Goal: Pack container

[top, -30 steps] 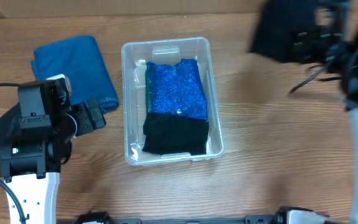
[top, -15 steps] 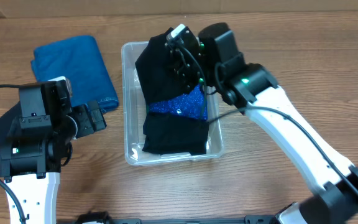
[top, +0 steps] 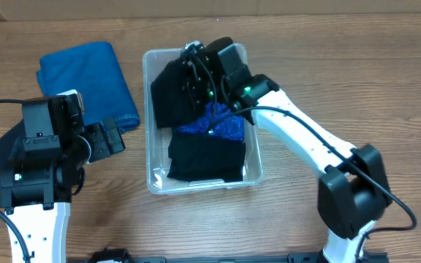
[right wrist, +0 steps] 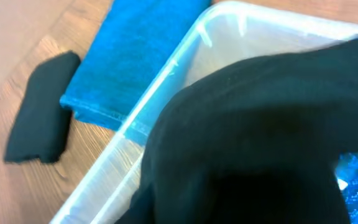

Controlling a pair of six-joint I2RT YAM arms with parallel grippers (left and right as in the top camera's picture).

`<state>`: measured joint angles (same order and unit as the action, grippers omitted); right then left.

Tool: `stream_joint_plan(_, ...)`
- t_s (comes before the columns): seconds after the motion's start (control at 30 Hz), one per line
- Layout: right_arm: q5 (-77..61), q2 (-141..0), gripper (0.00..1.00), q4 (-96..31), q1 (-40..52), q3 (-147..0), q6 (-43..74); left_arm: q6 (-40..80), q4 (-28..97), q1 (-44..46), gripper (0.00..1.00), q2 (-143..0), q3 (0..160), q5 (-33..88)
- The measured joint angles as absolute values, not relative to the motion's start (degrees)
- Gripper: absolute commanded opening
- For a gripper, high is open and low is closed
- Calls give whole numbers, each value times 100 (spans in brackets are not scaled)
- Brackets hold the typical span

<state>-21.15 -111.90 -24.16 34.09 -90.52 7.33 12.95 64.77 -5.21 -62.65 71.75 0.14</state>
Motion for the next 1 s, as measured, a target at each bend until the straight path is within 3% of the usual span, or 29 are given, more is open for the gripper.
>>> stream_joint_plan(0.17, -2018, -11636, 100, -2676, 3345, -9045, 952, 1295, 6475, -521, 100, -6265, 7175, 14)
stream_joint_plan(0.33, -1144, -11233, 100, -3109, 3009, -9035, 1026, 1295, 6475, -521, 100, -6265, 7175, 14)
stream_joint_plan(0.57, -287, -8460, 100, -3704, 2375, -9054, 698, 1321, 6587, -617, 100, -6265, 7175, -25)
stream_joint_plan(0.67, -110, -7784, 100, -4276, 2010, -9124, 642, 1361, 6665, -1278, 100, -6265, 7177, -62)
stream_joint_plan(0.73, 16, -7550, 100, -4965, 1435, -9129, 617, 1439, 6646, -2217, 100, -6281, 7177, -10)
stream_joint_plan(1.0, 99, -8049, 100, -6246, 685, -8997, 613, 2036, 5905, -5343, 100, -7074, 6921, 722)
